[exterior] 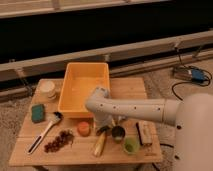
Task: Place pepper in paper cup
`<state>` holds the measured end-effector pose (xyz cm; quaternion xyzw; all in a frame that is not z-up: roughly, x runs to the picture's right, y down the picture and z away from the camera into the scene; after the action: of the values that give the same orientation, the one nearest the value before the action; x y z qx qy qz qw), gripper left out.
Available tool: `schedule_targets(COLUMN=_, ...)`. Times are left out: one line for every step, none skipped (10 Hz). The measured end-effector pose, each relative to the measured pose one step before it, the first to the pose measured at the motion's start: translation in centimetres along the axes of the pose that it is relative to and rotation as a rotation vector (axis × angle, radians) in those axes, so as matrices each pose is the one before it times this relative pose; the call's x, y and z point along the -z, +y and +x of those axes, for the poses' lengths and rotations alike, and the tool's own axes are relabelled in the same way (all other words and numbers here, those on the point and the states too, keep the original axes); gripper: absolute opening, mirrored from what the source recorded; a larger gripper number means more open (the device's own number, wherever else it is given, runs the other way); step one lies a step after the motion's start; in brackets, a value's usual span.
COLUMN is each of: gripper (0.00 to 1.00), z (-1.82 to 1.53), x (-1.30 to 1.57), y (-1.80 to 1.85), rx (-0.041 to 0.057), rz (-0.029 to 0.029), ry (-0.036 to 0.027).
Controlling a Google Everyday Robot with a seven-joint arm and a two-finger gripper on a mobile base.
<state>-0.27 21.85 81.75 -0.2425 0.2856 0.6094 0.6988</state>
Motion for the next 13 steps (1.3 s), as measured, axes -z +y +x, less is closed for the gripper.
schedule_targets(gripper=0.7, z=-0.274, x=0.21, y=-0.55, rx=-0.0242, rz=-0.01084, ry=-0.00522)
schedule_targets(gripper=0.7, z=-0.143, x=0.318, y=-0.385, rx=-0.01535, rz=-0.01672, ry=-0.0005)
schedule_targets(gripper=0.7, z=-0.034, x=0.486, y=-0.565, rx=-0.01113, rz=-0.0251, ry=-0.0009)
schedule_targets(gripper=0.7, z=-0.063, x=0.208, y=-0.177, rx=-0.00308, rz=-0.00922, ry=-0.00163)
schedule_targets(gripper=0.7, z=-0.099, x=0.216, y=-0.189, rx=-0.00143, rz=-0.00905, ry=-0.00477)
schedule_targets(gripper=0.7, z=-0.118, x=0.3, y=-0.154, rx=0.00699, rz=-0.00561, ry=-0.00642)
schedule_targets(gripper=0.7, z=-0.099, x=0.217, y=0.029, rx=0.01235, rz=-0.00212, ry=-0.00531)
schedule_targets(gripper=0.7, z=-0.097, x=0.109, y=0.062, rx=0.00912, rz=-0.00144, ry=-0.00563)
schedule_targets(gripper=0.7, z=-0.109, x=0.036, y=-0.037, rx=0.00516, rz=0.00348, ry=-0.00515)
schedule_targets(gripper=0.7, z=-0.286, x=-0.009, y=-0.114, rx=-0.00535, rz=0.00741, ry=-0.00652)
schedule_targets(gripper=0.7, z=-0.1, x=-0.129, y=-0.227, rx=-0.0246, rz=0.01539, ry=0.00054)
schedule_targets(gripper=0.7, z=-0.076, x=-0.144, y=-0.163, rx=-0.03798, rz=0.01647, ry=-0.00007)
schedule_targets(gripper=0.7, z=-0.036, x=-0.262, y=0.057, rx=-0.04323, rz=0.01589, ry=0.00059)
